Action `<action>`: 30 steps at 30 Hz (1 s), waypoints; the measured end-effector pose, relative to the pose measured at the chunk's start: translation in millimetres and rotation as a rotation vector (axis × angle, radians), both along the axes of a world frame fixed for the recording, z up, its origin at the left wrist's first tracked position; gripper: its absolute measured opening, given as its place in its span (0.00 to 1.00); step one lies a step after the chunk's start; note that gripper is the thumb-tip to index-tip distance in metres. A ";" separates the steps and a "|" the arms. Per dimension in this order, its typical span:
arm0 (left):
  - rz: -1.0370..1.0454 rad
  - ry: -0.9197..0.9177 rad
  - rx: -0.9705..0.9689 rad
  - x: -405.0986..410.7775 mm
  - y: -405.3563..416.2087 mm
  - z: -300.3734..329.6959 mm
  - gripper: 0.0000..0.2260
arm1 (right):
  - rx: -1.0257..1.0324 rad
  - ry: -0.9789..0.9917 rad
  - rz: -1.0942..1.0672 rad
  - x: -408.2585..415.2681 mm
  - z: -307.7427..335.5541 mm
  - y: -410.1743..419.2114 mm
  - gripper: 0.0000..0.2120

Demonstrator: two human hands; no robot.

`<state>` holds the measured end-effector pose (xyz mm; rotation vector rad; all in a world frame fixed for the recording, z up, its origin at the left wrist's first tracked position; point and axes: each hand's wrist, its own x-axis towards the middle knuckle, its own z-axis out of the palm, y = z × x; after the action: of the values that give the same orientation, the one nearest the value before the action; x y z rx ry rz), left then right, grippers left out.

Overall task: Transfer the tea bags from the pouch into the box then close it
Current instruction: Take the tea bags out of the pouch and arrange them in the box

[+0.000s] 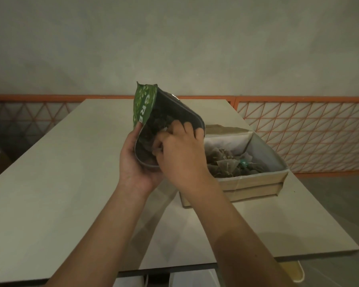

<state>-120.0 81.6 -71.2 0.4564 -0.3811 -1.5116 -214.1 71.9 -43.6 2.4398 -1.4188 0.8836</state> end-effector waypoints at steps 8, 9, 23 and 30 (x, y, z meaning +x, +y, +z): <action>-0.030 -0.070 -0.003 0.6 -4.0 -0.9 0.23 | 0.284 -0.644 0.346 -36.3 8.6 6.1 0.08; -0.039 -0.070 -0.008 1.1 -5.6 -1.1 0.23 | 0.299 -0.725 0.368 -41.8 11.7 7.3 0.09; -0.140 0.040 -0.001 2.7 -10.4 -3.6 0.25 | 0.300 -1.168 0.313 -80.9 7.6 12.1 0.08; -0.116 0.077 0.007 -2.1 -7.7 0.4 0.23 | 0.136 -1.115 0.216 -97.0 -11.1 2.9 0.19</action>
<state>-122.1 73.9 -70.8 0.3852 -0.3472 -1.6385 -311.1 74.9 -54.7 2.2320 -1.4623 2.5101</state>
